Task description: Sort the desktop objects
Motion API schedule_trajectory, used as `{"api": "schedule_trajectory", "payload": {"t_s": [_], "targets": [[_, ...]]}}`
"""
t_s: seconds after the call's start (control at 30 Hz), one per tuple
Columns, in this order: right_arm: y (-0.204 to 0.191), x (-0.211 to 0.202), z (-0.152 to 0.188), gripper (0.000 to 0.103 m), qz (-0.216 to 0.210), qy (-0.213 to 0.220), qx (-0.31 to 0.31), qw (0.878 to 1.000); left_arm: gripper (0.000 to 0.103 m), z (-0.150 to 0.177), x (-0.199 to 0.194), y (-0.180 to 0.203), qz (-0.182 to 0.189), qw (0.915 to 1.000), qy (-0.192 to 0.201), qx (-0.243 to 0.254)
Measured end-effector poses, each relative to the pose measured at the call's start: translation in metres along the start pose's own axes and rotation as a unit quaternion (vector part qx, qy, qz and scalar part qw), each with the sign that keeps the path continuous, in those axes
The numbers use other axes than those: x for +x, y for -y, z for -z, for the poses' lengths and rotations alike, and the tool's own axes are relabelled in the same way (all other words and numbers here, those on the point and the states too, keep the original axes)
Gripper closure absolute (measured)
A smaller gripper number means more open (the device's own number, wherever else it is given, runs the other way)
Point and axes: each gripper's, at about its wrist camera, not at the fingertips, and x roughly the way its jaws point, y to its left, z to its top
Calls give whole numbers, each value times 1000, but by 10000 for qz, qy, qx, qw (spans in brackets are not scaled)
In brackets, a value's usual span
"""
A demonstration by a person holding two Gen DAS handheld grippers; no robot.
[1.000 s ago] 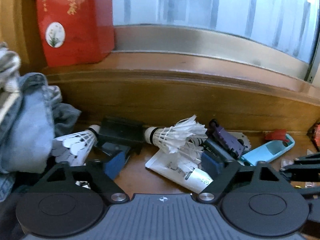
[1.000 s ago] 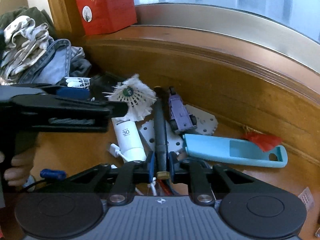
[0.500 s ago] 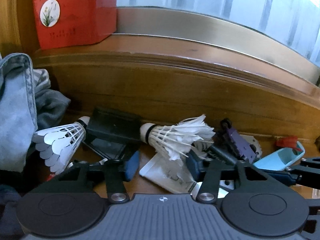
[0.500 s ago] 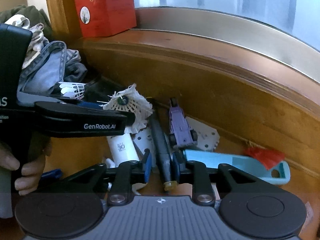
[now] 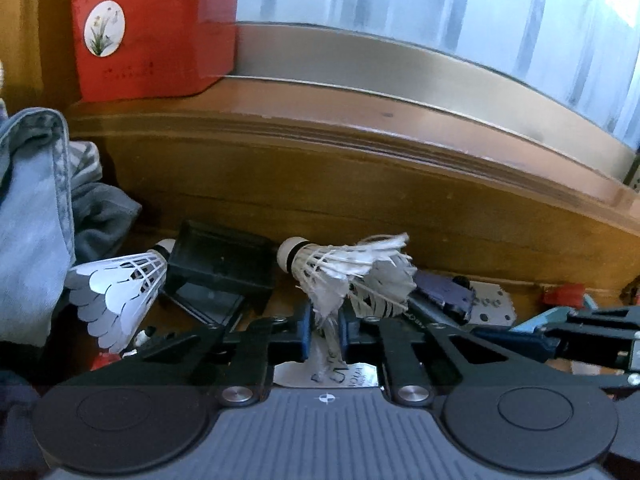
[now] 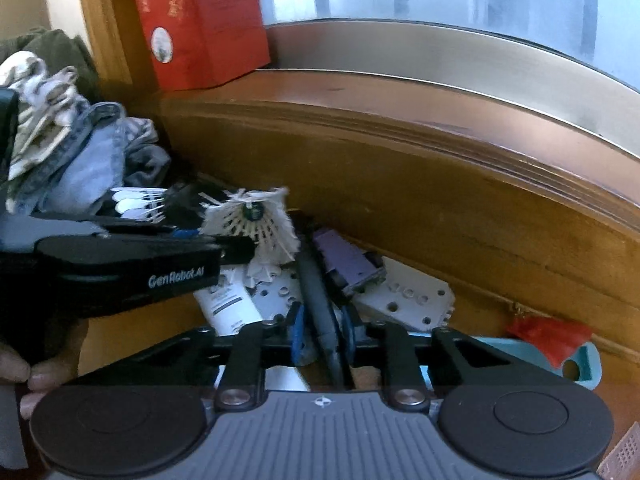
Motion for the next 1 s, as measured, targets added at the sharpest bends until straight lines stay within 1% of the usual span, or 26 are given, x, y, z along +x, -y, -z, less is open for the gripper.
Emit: {"api": "schedule_trajectory", "payload": {"t_s": [0.07, 0.17, 0.27, 0.37, 0.4, 0.43, 0.47, 0.53, 0.6, 0.63, 0.7, 0.73, 0.77, 0.83, 0.9, 1.0], "targets": [[-3, -6, 2, 87, -48, 22, -13, 10000, 92, 2, -6, 2, 35, 10000, 43, 55], [-7, -18, 5, 87, -51, 72, 0, 10000, 94, 6, -14, 6, 99, 9998, 81, 146], [-7, -30, 8, 87, -48, 81, 76, 9999, 94, 8, -21, 11, 183, 9996, 79, 221], [-4, -36, 12, 87, -50, 24, 142, 9999, 93, 9, -20, 17, 174, 9995, 46, 271], [-4, -36, 14, 87, -44, -1, 147, 9999, 91, 8, -19, 19, 167, 9995, 23, 275], [-4, -35, 15, 87, -42, -9, 134, 9999, 86, 7, -15, 21, 166, 9995, -2, 261], [-4, -34, 15, 87, -41, -15, 120, 9999, 84, 5, -11, 21, 154, 9996, -9, 245], [-4, -30, 14, 86, -24, -7, 96, 10000, 77, 3, -6, 22, 113, 9996, 10, 246], [-3, -25, 10, 81, 15, 28, 71, 10000, 76, 2, -2, 22, 69, 9996, 35, 282], [-2, -22, 8, 78, 32, 34, 50, 10000, 76, 2, 0, 22, 49, 9995, 39, 297], [-2, -15, 4, 77, 53, 39, -1, 10000, 78, 2, 4, 21, 47, 9995, 23, 301], [-2, -12, 2, 77, 58, 40, -29, 10000, 84, 2, 5, 20, 63, 9995, 14, 293], [-2, -8, 1, 77, 62, 1, -16, 10000, 86, 1, 6, 19, 94, 9996, 24, 277], [1, -2, 0, 83, 49, -57, 65, 10000, 91, 2, 4, 18, 108, 9996, 44, 256], [3, -2, 1, 84, 9, -77, 185, 9998, 93, 2, -1, 18, 141, 9996, 98, 234], [-1, -15, 4, 85, 2, 39, 151, 9999, 93, 1, -12, 18, 180, 9994, 200, 226]]}}
